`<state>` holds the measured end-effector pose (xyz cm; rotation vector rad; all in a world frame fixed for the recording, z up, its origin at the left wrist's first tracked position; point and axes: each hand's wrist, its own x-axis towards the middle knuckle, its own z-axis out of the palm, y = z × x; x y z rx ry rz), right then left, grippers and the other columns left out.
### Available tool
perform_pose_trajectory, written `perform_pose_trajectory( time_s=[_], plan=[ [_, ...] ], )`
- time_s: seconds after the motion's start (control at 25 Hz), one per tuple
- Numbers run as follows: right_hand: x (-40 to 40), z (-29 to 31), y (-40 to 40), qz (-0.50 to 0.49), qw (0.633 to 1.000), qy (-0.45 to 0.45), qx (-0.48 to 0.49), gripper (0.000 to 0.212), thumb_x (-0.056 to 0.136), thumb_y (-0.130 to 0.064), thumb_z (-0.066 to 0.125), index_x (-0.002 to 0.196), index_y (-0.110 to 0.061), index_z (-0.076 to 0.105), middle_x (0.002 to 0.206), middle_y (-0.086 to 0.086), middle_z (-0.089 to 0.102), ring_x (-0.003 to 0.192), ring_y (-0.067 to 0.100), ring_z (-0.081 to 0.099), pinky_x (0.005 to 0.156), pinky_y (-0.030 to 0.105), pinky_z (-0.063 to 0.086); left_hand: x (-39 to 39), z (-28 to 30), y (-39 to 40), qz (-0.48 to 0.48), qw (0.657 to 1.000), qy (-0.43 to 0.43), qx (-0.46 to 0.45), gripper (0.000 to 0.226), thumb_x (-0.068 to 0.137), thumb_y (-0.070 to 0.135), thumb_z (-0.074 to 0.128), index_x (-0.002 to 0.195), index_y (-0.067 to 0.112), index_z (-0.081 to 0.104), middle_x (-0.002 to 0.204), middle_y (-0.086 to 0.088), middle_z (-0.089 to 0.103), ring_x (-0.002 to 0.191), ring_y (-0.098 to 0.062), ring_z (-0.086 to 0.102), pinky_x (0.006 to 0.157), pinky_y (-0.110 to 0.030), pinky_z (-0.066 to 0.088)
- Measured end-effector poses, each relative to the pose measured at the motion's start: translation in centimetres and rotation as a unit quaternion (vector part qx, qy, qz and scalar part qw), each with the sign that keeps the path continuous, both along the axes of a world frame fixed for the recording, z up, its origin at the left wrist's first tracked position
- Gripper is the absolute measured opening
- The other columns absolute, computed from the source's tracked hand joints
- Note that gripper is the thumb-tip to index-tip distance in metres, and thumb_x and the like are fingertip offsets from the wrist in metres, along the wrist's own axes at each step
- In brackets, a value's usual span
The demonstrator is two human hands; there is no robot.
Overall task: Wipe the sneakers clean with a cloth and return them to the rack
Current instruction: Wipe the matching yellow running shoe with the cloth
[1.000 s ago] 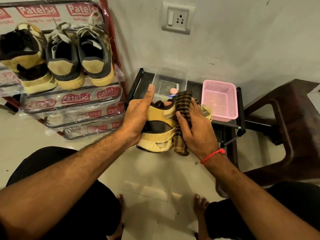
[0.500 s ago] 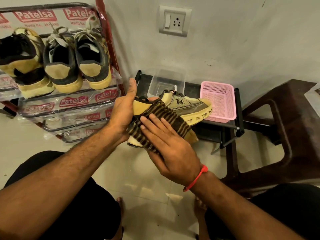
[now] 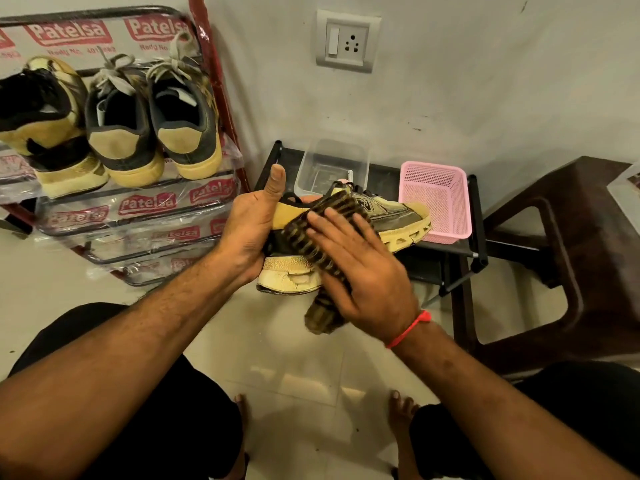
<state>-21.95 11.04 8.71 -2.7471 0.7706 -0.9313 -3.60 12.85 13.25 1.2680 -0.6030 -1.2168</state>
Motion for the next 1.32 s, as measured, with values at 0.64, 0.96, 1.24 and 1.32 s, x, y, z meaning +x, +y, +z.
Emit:
perform_pose_trajectory(
  time_s=[0.64,0.96,1.24,1.32],
  plan=[
    [-1.0,-0.3,-1.2,-0.115,0.986,-0.048,0.111,0.049,0.102,-0.036,0.046,0.141,-0.008,0.051,0.148,0.011,0.051,0.148,0.025,0.033,0.123,0.052,0.022,0.6,-0.3,-0.3,0.067,0.997,0.035,-0.007,0.098,0.070,0.075,0.061,0.121,-0.008,0.068,0.112,-0.027,0.073,0.111,-0.048,0.067,0.093,-0.062,0.056],
    [-2.2,-0.3,-3.7,-0.159,0.985,-0.047,0.056,0.045,0.100,-0.028,0.053,0.141,-0.010,0.053,0.149,0.005,0.051,0.146,0.024,0.038,0.119,0.058,0.027,0.8,-0.4,-0.4,0.063,0.998,0.028,-0.002,0.076,0.088,0.071,0.051,0.102,0.002,0.079,0.109,-0.028,0.073,0.109,-0.047,0.068,0.092,-0.060,0.057],
    [1.3,0.5,2.8,0.016,0.999,-0.026,0.027,0.045,0.099,-0.026,0.053,0.139,-0.006,0.056,0.150,0.007,0.049,0.147,0.025,0.036,0.122,0.054,0.023,0.7,-0.9,-0.4,0.050,0.999,0.001,-0.015,0.100,0.068,0.080,0.061,0.114,-0.008,0.071,0.112,-0.030,0.072,0.113,-0.051,0.065,0.101,-0.061,0.051],
    [0.2,0.3,0.5,-0.030,0.999,-0.013,-0.009,0.043,0.099,-0.028,0.053,0.137,-0.009,0.058,0.148,0.004,0.052,0.145,0.024,0.039,0.120,0.057,0.024,0.8,-0.8,-0.4,0.046,0.999,-0.002,-0.016,0.098,0.067,0.080,0.061,0.112,-0.006,0.073,0.111,-0.030,0.072,0.111,-0.051,0.066,0.099,-0.061,0.053]
  ],
)
